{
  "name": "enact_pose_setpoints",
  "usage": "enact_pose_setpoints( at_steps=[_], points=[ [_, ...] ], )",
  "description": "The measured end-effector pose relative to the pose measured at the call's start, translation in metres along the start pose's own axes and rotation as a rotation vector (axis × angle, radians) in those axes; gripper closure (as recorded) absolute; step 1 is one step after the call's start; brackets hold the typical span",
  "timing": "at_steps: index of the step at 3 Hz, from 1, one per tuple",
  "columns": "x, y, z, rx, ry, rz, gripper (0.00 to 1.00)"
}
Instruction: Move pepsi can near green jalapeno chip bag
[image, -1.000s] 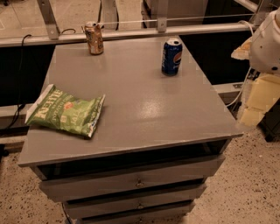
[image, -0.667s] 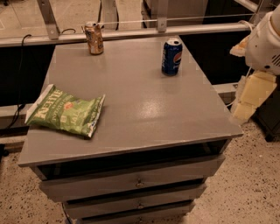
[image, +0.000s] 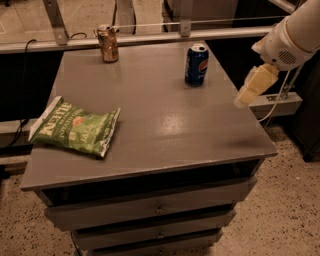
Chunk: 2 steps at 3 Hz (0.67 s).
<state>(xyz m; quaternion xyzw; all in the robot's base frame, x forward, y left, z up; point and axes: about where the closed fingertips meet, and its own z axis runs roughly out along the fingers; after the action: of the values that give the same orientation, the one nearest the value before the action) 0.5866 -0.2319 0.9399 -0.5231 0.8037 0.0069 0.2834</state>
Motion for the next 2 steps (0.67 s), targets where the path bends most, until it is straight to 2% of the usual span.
enact_pose_setpoints(
  at_steps=[1,2],
  points=[
    [-0.024,-0.032,0.039,-0.020,-0.120,0.070,0.00],
    [-0.050,-0.058,0.072,-0.032,-0.258,0.113,0.00]
  ],
)
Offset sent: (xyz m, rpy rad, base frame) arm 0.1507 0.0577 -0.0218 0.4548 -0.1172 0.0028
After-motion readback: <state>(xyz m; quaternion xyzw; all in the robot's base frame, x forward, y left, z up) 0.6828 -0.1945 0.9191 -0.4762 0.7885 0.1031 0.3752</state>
